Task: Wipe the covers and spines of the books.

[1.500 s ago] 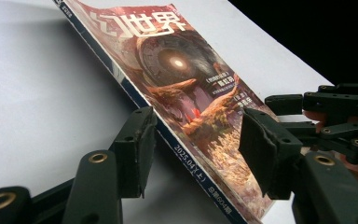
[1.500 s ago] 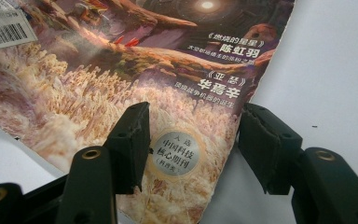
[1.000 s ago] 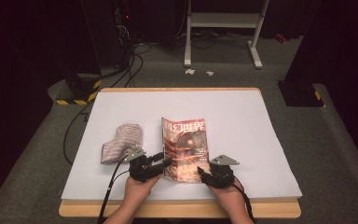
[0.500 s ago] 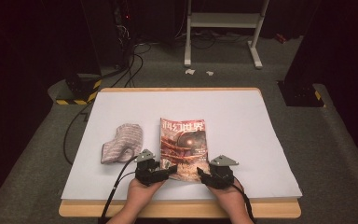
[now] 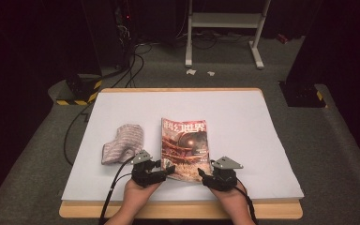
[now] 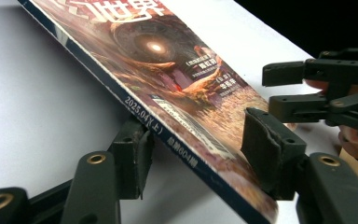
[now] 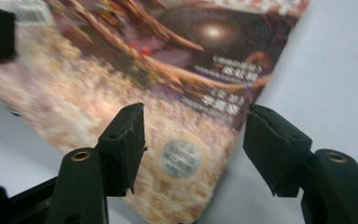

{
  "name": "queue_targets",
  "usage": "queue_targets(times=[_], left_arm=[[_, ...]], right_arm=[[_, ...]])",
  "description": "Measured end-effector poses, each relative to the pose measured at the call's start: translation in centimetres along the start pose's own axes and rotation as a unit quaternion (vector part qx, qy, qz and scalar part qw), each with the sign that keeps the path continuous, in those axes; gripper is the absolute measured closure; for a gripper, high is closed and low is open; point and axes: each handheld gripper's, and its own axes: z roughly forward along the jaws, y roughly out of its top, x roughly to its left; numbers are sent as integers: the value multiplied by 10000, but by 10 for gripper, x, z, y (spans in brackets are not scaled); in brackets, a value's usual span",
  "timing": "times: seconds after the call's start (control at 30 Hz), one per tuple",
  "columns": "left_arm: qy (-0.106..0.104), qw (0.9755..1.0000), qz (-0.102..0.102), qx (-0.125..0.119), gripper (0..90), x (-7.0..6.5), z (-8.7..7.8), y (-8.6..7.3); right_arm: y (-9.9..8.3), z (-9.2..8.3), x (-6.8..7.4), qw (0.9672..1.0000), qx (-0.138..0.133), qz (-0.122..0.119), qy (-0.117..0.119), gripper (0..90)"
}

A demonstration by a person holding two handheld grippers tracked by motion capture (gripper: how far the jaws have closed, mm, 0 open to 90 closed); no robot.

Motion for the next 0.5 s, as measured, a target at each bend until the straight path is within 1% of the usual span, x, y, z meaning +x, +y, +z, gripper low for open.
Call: queue_targets(times=[0.03,0.13,0.2,0.3,0.37,0.43,0.5], left_arm=[[5,10000,22,-8,428,0,-1,0],[-47,9999,-32,-91,424,0,-3,1],[-87,9999,-33,-142,420,0,-5,2],[-65,9998,6,-199,419,-1,-7,2],[-77,9998,-11,-207,419,-1,-7,3],[-85,9997,-25,-225,419,-1,-7,3],[-93,9997,-3,-220,418,-1,-8,3]], right_arm=[[1,-2,3,9999,-58,-74,46,377],[4,-3,15,9990,-119,-390,194,353],[7,-3,22,9980,-125,-533,314,329],[10,-1,34,9963,-143,-737,427,303],[11,3,41,9954,-109,-805,512,290],[12,9,48,9941,-11,-907,602,267],[13,15,55,9926,69,-1039,627,269]])
